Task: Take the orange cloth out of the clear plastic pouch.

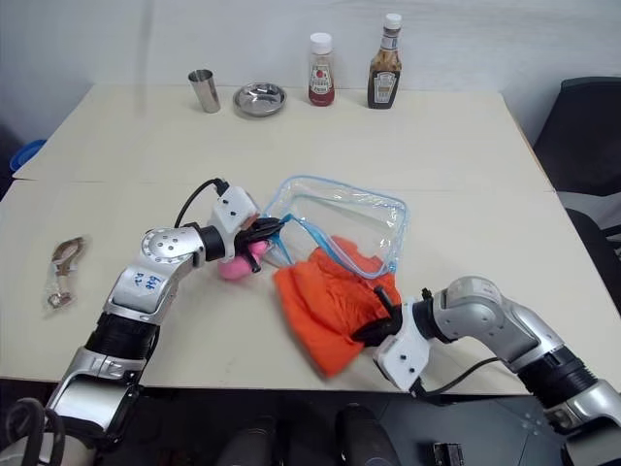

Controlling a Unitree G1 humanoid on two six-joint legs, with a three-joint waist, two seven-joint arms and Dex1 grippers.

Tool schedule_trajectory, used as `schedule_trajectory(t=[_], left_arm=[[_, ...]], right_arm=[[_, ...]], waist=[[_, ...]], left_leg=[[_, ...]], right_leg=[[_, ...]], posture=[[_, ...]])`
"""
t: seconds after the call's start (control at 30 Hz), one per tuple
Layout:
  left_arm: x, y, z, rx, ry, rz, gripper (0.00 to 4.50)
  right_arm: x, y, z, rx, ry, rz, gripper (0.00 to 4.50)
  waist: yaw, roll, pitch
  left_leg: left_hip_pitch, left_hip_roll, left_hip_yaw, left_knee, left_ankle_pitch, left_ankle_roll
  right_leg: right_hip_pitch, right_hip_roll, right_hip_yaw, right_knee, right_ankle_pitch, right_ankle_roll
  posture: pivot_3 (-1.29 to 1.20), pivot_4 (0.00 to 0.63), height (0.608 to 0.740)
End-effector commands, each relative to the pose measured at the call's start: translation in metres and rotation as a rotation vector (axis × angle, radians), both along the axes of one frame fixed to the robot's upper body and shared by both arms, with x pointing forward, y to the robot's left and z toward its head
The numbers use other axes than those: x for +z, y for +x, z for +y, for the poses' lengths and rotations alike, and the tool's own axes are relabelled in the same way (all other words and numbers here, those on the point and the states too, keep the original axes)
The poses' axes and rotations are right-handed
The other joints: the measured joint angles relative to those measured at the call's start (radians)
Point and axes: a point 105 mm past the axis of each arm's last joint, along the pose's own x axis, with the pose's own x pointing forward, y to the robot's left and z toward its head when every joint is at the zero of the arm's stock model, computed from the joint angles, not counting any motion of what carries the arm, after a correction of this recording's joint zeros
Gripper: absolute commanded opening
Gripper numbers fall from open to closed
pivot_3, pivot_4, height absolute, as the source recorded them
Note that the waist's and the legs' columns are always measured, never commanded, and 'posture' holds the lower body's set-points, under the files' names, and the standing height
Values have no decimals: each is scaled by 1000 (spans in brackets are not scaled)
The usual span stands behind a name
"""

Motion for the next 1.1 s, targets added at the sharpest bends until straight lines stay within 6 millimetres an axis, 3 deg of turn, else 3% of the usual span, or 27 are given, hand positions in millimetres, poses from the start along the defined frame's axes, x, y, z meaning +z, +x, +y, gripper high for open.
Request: schedule_trajectory(t=[0.03,0.2,0.33,0.47,0.57,0.67,0.77,0.87,0.97,1.1], left_arm=[[4,12,29,116,47,-40,0],[-1,15,60,172,123,-50,0],[0,11,69,161,136,-50,0],[-11,-13,51,1,167,-20,0],[-20,-39,34,-153,192,1,0],[-31,-73,17,-334,214,55,0],[-37,-91,12,-414,239,87,0],[-37,-90,12,-398,228,99,0],[-36,-89,13,-391,219,114,0],[-30,-74,21,-309,194,132,0]], right_arm=[[-1,-8,-22,-23,-66,19,32],[12,-1,-73,-193,-125,-2,32],[16,-1,-110,-324,-167,6,32],[28,19,-152,-648,-50,-25,32],[46,38,-169,-910,192,-34,32],[63,53,-155,-1072,500,-11,32],[64,54,-126,-1080,630,25,32],[43,48,-97,-1001,551,27,32],[31,46,-84,-940,490,11,32],[21,48,-95,-919,377,-39,32]], waist=[[3,0,0],[3,0,0],[3,0,0],[2,0,0],[1,0,0],[-3,1,0],[-6,2,0],[2,4,0],[4,4,0],[4,4,0]], left_leg=[[0,0,0,0,0,0],[0,0,0,0,0,0],[1,0,0,0,0,0],[5,0,1,-1,0,0],[9,0,1,-3,0,0],[14,1,1,-6,0,0],[14,1,1,-6,0,-1],[13,1,1,-6,0,-1],[13,1,1,-6,-1,1],[12,0,1,-6,-1,1]], right_leg=[[0,0,0,0,0,0],[0,0,0,0,0,0],[1,0,0,-1,0,0],[6,0,0,-2,0,0],[10,0,0,-3,0,0],[15,0,1,-5,0,0],[15,1,1,-5,0,0],[14,1,1,-5,0,0],[14,1,1,-6,0,0],[14,0,1,-7,0,0]], posture=[[0,150,740],[0,150,740],[0,150,740],[0,150,740],[0,150,740],[0,150,740],[0,150,740],[0,150,740],[0,150,740],[0,150,740]])
